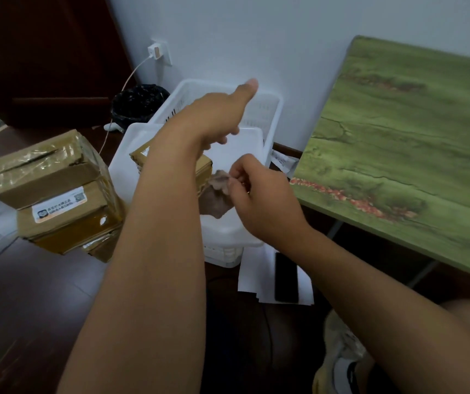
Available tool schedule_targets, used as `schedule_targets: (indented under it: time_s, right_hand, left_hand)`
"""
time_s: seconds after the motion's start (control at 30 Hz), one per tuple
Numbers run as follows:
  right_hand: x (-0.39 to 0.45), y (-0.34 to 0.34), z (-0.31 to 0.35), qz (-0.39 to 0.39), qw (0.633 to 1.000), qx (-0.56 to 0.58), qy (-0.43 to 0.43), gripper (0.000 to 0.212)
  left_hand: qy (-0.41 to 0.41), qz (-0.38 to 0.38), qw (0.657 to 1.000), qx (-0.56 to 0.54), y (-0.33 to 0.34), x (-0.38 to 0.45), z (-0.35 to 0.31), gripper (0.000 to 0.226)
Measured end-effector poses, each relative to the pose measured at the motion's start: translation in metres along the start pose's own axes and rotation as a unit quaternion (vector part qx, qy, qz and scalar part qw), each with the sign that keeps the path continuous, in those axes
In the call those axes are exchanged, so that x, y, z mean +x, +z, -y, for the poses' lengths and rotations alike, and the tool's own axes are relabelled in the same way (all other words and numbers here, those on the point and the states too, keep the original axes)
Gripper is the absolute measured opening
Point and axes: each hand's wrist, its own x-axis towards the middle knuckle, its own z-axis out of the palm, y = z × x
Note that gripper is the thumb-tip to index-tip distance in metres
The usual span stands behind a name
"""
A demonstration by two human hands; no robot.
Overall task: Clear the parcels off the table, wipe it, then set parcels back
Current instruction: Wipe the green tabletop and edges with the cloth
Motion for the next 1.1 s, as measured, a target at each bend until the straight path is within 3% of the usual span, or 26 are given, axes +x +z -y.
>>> schedule_targets:
  time_s: [0.23, 0.37, 0.47, 0.67, 0.87, 1.1]
  right_hand:
    - [-0.007, -0.071, 0.012, -0.031, 0.971, 0.201, 0.122, 0.018]
    - [-0.002, -0.106, -0.003, -0.075, 0.934, 0.304, 0.172, 0.011]
    - [-0.003, -0.131, -0.017, -0.094, 0.920, 0.327, 0.196, 0.018]
    - [-0.015, -0.176, -0.047, -0.111, 0.908, 0.315, 0.251, 0.023]
    - [-0.026, -0.197, -0.058, -0.086, 0.910, 0.310, 0.262, 0.032]
    - [-0.032, -0.203, -0.064, -0.082, 0.935, 0.233, 0.255, 0.011]
  left_hand:
    - [0.000, 0.190, 0.980, -0.066, 0.017, -0.007, -0.014, 0.086]
    - [0.041, 0.274, 0.955, -0.100, 0.040, -0.011, -0.025, 0.076]
    - [0.077, 0.284, 0.952, -0.083, 0.052, -0.012, -0.036, 0.064]
    - [0.147, 0.292, 0.939, -0.104, 0.067, -0.011, -0.044, 0.008]
    - [0.140, 0.237, 0.953, -0.126, 0.092, -0.015, -0.055, 0.012]
    - [0.136, 0.173, 0.966, -0.136, 0.110, -0.015, -0.066, 0.016]
